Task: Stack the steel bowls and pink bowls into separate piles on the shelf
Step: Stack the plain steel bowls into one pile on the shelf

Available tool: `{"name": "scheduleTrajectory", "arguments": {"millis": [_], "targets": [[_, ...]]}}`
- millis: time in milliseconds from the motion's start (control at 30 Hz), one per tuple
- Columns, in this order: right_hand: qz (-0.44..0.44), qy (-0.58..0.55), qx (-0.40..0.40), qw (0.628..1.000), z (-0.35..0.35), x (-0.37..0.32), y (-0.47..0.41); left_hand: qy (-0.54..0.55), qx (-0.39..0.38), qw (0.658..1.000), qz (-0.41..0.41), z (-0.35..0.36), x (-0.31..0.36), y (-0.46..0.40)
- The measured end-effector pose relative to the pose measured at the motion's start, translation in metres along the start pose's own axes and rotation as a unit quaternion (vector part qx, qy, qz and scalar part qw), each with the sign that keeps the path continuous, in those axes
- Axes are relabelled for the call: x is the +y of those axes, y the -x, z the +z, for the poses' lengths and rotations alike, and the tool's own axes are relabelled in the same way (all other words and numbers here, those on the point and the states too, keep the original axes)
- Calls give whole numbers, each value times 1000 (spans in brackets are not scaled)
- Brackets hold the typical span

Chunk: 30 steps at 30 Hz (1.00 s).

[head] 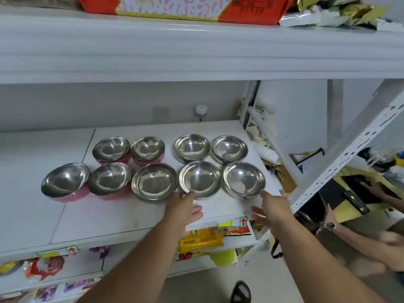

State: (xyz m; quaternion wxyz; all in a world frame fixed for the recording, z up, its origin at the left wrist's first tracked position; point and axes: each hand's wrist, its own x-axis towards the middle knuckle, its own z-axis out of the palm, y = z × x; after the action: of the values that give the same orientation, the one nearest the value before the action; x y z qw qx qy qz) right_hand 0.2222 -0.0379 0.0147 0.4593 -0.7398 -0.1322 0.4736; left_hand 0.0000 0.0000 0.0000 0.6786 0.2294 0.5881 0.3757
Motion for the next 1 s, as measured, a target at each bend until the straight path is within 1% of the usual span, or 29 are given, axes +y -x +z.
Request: {"name": "scheduleTrajectory", "arguments": {"millis": [67,200,267,500,633,733,800,900,1000], "targets": [[10,4,-4,1000,1,-2,-6,-3,17,1000,-2,5,4,-3],[20,6,-37,999,0,-3,-23,25,19,999,-24,10,8,-10],[22,30,-48,998,1,-2,-32,27,29,999,-26,11,8,-14],[18,51,-45,998,6,5,-49,31,50,998,-12,10,1,-20],[11,46,-23,999,5,3,-43,21,55,998,-8,9,0,-22],[-44,92,22,995,3,0,-28,16,53,998,-6,7,0,-20],[-78,75,45,993,2,-7,-11,15,47,999,-3,6,-1,-18],[-100,15,26,995,6,-21,12,18,38,999,-3,6,-1,-11],[-86,4,-29,996,18,-31,26,8,31,999,-5,7,-5,-7]]}}
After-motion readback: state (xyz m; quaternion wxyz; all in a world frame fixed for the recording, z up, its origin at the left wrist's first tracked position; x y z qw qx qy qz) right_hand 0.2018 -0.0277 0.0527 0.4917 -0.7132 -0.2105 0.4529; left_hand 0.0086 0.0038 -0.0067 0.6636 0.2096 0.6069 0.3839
